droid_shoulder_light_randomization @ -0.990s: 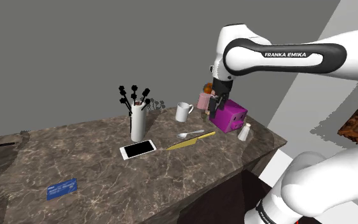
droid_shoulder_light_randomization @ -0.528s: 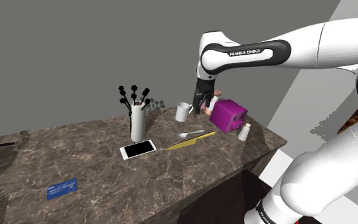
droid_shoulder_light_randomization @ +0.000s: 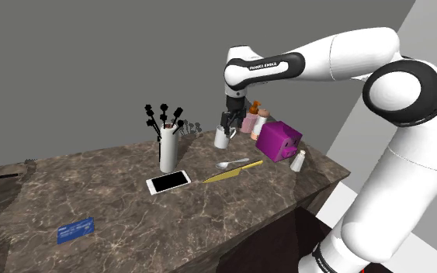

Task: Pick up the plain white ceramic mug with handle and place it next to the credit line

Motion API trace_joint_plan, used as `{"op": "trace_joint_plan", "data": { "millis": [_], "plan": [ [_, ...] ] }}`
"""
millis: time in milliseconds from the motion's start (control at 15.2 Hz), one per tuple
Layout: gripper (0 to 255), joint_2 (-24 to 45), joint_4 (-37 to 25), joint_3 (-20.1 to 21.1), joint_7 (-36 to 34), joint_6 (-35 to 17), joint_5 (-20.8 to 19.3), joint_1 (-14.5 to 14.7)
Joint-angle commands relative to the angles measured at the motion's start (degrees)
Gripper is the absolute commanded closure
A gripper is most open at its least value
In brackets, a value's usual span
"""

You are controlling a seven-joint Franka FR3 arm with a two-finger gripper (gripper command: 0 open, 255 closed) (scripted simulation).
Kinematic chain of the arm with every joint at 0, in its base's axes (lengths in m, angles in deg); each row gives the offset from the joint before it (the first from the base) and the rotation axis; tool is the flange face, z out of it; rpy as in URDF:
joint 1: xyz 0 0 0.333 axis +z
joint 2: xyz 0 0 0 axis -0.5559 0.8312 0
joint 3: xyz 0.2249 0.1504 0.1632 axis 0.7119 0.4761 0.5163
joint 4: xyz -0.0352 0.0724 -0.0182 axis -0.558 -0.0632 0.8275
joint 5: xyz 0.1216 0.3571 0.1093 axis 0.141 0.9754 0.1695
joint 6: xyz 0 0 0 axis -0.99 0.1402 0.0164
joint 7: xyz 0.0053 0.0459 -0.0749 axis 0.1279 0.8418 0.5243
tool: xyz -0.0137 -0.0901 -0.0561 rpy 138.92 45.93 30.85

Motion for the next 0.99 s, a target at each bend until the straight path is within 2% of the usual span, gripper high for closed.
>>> {"op": "trace_joint_plan", "data": {
  "millis": [0,528,924],
  "plan": [
    [0,5.33,-4.95,-0.33,0.26,-0.08,0.27,-0.39],
    [0,24.57,-27.25,-1.07,0.93,4.16,1.64,-1.98],
    [0,24.77,-22.92,-1.09,0.88,-0.36,1.6,-2.08]
  ]
}}
